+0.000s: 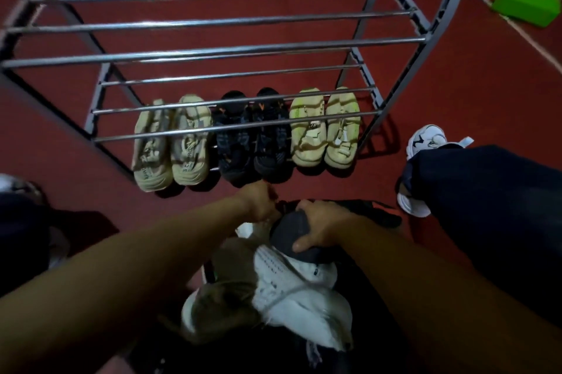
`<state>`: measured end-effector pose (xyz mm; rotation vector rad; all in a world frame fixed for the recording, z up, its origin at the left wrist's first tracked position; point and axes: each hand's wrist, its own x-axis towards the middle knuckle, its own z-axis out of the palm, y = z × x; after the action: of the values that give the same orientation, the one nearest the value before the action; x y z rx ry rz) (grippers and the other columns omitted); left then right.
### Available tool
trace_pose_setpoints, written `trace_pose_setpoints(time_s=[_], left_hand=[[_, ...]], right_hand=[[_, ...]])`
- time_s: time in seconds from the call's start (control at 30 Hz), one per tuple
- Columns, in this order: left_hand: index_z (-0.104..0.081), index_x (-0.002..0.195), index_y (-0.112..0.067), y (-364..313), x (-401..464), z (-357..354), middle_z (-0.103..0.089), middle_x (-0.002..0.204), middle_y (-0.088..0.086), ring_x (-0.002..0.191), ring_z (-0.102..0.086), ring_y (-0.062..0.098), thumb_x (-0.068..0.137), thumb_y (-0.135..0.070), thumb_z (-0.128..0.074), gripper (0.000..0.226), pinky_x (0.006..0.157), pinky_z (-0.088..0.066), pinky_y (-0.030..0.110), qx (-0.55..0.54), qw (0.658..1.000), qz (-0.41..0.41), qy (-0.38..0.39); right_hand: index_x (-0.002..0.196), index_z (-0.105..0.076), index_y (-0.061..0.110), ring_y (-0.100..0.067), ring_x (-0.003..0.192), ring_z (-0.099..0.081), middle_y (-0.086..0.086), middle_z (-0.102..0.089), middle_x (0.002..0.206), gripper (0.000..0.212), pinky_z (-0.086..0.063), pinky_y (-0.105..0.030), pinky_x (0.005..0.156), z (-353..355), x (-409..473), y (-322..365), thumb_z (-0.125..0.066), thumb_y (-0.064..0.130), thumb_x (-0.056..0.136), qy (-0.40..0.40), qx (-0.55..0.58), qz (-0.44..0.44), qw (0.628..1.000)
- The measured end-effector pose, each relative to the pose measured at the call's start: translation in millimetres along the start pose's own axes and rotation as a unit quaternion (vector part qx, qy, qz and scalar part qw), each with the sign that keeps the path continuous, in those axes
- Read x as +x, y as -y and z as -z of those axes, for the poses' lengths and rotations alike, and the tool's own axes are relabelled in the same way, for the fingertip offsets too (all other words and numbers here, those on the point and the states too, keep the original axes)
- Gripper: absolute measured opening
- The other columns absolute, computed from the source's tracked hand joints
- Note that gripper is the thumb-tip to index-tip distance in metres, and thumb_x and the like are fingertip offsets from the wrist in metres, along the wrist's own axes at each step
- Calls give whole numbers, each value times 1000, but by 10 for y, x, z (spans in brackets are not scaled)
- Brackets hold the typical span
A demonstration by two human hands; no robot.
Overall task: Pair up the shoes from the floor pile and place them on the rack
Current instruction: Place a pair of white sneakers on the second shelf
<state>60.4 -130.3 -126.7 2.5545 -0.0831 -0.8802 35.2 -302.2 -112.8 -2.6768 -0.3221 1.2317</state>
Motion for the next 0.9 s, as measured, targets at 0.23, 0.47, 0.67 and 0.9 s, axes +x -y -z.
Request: trace_pose_setpoints(time_s=[0.23, 0.47, 0.67, 0.9], left_hand=[[-56, 135, -10, 679, -882, 313, -53, 143, 9, 129, -51, 26, 97, -16, -47, 39, 102, -39, 28, 49, 997, 36, -38], [-61, 109, -7, 1032, -1585, -244, -63, 102, 9, 92, -63, 29, 97, -45, -49, 42, 63, -51, 31, -263, 949, 165, 53], [-59, 114, -5, 950, -1553, -644, -70, 109, 13, 101, -67, 33, 78, -48, -69, 57, 84, -53, 36, -89, 986, 101, 96], [-68, 107, -11, 1013, -1451, -469, -72, 103, 12, 88, -68, 27, 83, -38, -72, 36, 83, -56, 36, -215, 961, 105, 140]], right_hand=[[124, -52, 22, -31, 105, -56, -8, -57, 120, 42, -51, -43, 85, 77, -186, 26, -63, 41, 88, -205, -22, 2, 979], [110, -64, 24, -25, 102, -61, -2, -68, 117, 24, -51, -33, 84, -66, -286, 532, -53, 30, 90, -196, 37, 51, 978], [143, -37, 21, -25, 110, -58, -5, -56, 130, 81, -50, -37, 93, -422, -363, 758, -71, 49, 75, 4, 35, 45, 998], [115, -63, 15, -29, 97, -64, -3, -65, 103, 34, -47, -31, 74, -449, -330, 564, -55, 38, 90, -94, 111, 34, 989]])
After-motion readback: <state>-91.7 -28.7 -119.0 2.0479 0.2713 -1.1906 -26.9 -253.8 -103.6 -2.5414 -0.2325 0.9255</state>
